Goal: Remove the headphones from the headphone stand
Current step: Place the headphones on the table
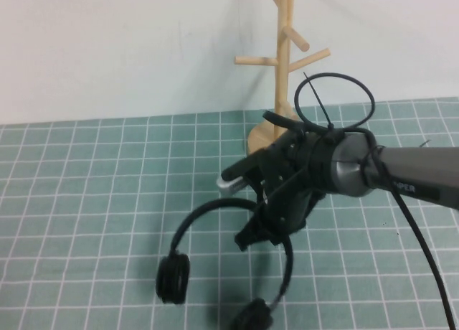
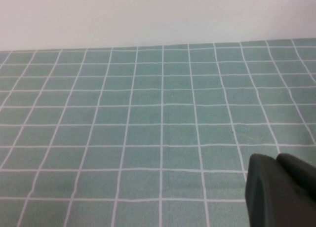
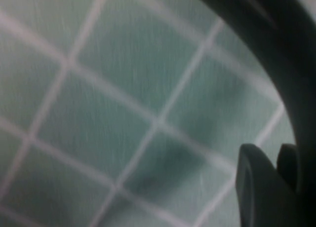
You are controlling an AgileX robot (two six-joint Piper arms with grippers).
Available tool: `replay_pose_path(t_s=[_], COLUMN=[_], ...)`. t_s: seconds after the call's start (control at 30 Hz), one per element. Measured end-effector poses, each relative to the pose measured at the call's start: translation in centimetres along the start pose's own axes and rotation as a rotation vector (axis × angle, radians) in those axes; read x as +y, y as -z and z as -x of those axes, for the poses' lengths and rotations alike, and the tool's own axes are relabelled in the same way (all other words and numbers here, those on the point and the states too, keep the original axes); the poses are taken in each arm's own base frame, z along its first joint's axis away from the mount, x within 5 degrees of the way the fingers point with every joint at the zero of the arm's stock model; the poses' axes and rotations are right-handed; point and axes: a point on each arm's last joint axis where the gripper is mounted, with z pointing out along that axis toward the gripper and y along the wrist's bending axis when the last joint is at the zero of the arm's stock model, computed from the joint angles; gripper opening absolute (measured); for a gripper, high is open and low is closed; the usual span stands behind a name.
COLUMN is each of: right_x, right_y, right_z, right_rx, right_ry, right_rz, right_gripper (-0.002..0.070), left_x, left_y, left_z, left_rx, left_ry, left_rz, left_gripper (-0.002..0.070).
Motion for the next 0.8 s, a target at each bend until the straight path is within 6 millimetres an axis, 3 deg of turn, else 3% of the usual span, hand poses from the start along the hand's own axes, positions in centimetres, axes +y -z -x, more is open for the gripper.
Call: replay_pose_path(t_s=[0.27,0.57,0.67,0.8], right_x=[-0.9,-1.0,-1.1,-1.7], right_y=[-0.7,-0.7,0.7,6.3], right_z=[2.1,1.8,1.6,0.5], right_rx=[-0.063,-0.025,-0.009,-0.043], right_ry=[-0.034,-0.062,-0.073,-0.11], right_rz=[-0.016,-0.037,-0.044,-0.049], right_gripper=[0.0066,0.0286,0.0297,0.0235], left_x=[0.0,0.0,0.0,0.0], left_y=[0.0,0.0,0.0,0.0], left_z=[0.0,0.0,0.0,0.0], left_rx=[0.0,0.0,0.0,0.0], left_ry=[0.0,0.0,0.0,0.0], left_rz=[0.0,0.0,0.0,0.0], left_gripper=[-0.0004,-0.0004,-0.0004,-0.0004])
